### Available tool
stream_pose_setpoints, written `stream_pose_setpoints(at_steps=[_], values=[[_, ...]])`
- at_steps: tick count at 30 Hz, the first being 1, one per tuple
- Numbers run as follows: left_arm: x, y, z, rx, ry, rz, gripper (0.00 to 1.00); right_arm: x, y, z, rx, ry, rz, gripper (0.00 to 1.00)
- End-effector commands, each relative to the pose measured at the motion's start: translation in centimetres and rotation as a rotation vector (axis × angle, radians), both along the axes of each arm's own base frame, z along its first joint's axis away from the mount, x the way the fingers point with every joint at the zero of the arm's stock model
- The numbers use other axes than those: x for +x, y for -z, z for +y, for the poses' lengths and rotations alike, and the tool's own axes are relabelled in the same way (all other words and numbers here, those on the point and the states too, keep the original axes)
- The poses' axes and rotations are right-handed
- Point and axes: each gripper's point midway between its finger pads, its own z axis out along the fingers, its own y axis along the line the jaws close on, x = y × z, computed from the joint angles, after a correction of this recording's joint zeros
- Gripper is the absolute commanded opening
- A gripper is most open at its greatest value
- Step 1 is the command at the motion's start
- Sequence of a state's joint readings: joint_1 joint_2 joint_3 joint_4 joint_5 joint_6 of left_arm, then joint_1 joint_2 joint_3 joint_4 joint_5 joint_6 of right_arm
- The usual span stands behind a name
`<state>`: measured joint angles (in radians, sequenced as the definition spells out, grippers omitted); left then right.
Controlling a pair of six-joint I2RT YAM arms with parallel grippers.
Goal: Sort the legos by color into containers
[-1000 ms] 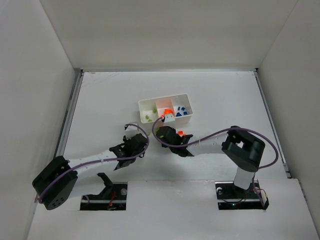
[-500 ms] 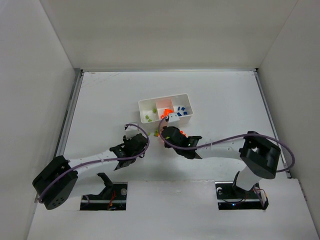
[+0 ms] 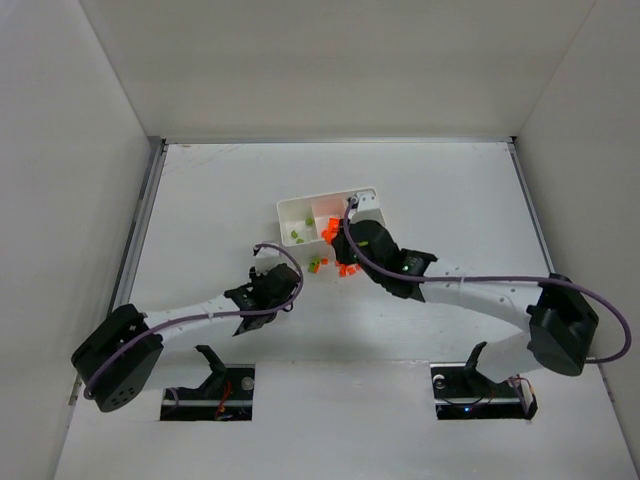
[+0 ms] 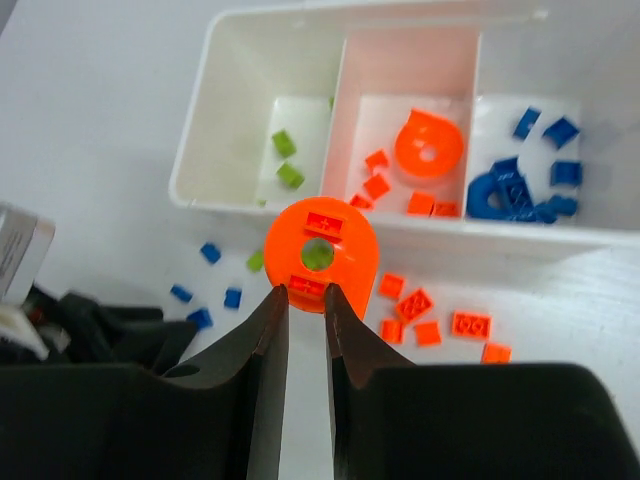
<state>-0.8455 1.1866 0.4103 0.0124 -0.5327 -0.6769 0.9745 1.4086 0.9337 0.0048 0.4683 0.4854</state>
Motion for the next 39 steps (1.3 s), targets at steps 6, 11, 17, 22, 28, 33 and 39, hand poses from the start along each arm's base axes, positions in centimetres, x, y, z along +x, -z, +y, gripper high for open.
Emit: stream_pose_setpoints(at_steps=[6, 11, 17, 22, 28, 33, 39], values=[[1.3, -1.0, -0.9, 0.017, -0.004, -0.042, 0.36, 7.9, -1.1, 1.5, 0.013, 0.025, -0.042, 0.17], [1.4, -0.7, -1.0, 0.026, -0.002, -0.041, 0.36, 9.0, -0.5, 1.9, 0.016, 0.025, -0.03, 0.37], [1.5, -0.3, -1.2, 0.038, 0.003, -0.032, 0.35, 7.6, -1.2, 0.8, 0.03, 0.029, -0.044, 0.42], [0.7, -0.5, -1.5, 0.034, 0.026, -0.037, 0.34, 5.5, -0.3, 0.1, 0.042, 0.018, -0.037, 0.42], [0.3, -2.7, -2.0, -0.035, 0.016, -0.107, 0.32, 4.5, 0.7, -0.8, 0.046, 0.032, -0.022, 0.41], [0.1, -2.4, -2.4, -0.028, 0.034, -0.101, 0.33, 4.2, 1.2, -1.0, 0.043, 0.032, -0.014, 0.41], [0.3, -0.1, -2.5, 0.044, 0.048, -0.037, 0.35, 3.7, 0.0, -1.9, 0.063, 0.043, -0.038, 0.41]])
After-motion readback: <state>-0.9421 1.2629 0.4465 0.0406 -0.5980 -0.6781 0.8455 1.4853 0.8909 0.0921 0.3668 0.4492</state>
